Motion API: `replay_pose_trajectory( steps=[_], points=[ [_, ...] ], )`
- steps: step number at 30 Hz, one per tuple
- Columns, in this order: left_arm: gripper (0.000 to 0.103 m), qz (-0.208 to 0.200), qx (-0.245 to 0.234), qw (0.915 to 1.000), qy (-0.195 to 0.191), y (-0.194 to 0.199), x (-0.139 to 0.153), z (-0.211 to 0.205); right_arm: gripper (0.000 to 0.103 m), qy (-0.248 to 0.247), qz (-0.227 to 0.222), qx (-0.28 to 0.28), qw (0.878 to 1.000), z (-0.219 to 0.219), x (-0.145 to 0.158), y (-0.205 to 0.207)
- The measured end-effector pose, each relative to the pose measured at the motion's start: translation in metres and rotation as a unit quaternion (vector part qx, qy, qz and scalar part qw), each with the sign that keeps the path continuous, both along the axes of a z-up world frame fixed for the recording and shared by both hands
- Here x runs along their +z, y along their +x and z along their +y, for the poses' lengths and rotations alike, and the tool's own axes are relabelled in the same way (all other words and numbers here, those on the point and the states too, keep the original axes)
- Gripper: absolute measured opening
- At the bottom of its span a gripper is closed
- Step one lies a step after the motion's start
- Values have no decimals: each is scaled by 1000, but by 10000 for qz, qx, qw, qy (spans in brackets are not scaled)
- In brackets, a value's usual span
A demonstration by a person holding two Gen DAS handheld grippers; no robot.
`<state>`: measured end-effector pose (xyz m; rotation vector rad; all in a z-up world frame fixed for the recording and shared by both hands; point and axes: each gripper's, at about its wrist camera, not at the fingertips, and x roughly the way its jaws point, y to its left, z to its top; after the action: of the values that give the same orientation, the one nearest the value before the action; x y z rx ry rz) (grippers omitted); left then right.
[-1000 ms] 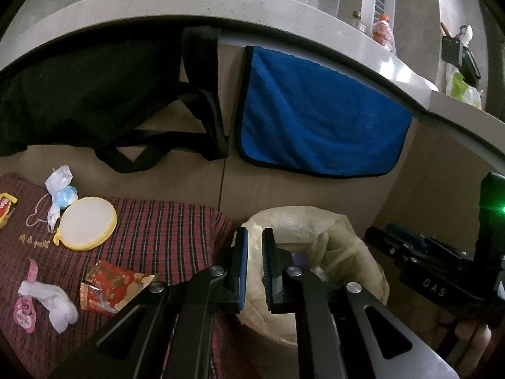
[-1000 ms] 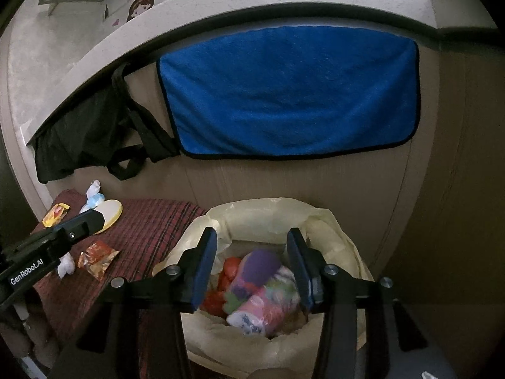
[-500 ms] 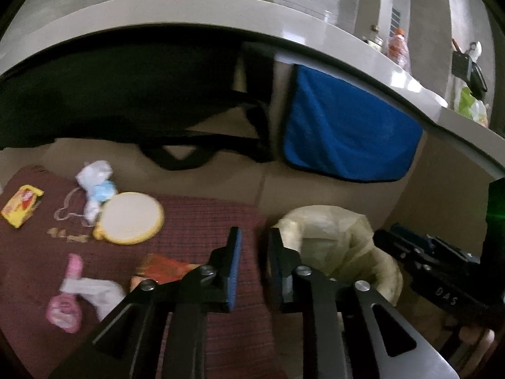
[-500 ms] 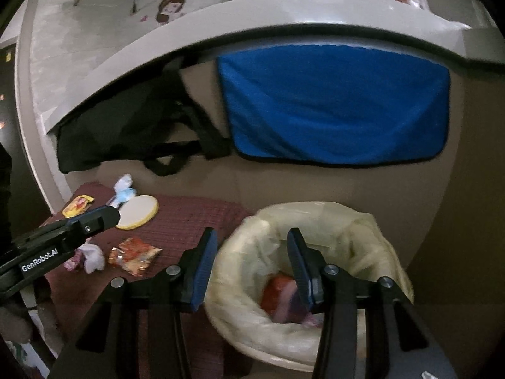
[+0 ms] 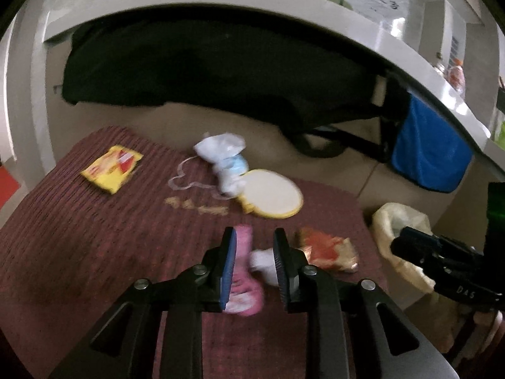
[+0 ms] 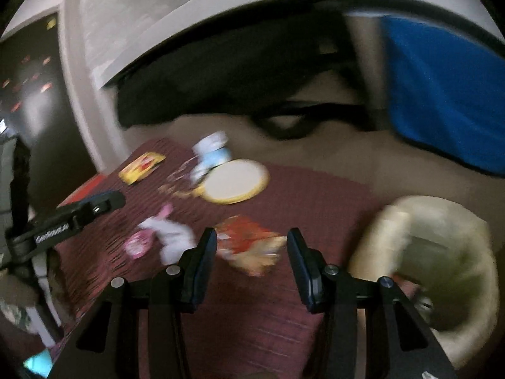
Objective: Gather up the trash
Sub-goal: 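Move both open grippers back from the bin to the bench, then grasp the red snack wrapper with the right gripper while the left grasps the white tissue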
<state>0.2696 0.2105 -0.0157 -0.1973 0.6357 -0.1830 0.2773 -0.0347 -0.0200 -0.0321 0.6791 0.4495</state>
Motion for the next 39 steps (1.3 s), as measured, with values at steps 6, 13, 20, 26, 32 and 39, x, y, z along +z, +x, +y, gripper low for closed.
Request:
replay_pose_trajectory(
  steps=[6,13,20,26,32,39],
  points=[
    [29,277,-118,9995,-136,-4,-18,30,43,-568,249,594,9963,42,-27,31],
    [34,436,-435,9975,-350,-6,-25,41,44,-317,976,211,9945,14,-57,101],
    [35,544,-414,9963,-522,2,-31,46,47,114,1401,715,9875,15,-62,92],
    [35,615,-312,9960,-574,2,-34,49,51,-827,988,1165,9848,54,-62,57],
    [35,582,-216,9965,-565,-4,-30,56,54,-1233,872,1296,9800,66,-65,42],
    [36,505,-224,9967,-589,-15,-23,58,57,-1117,1150,1308,9784,55,-62,26]
  ],
)
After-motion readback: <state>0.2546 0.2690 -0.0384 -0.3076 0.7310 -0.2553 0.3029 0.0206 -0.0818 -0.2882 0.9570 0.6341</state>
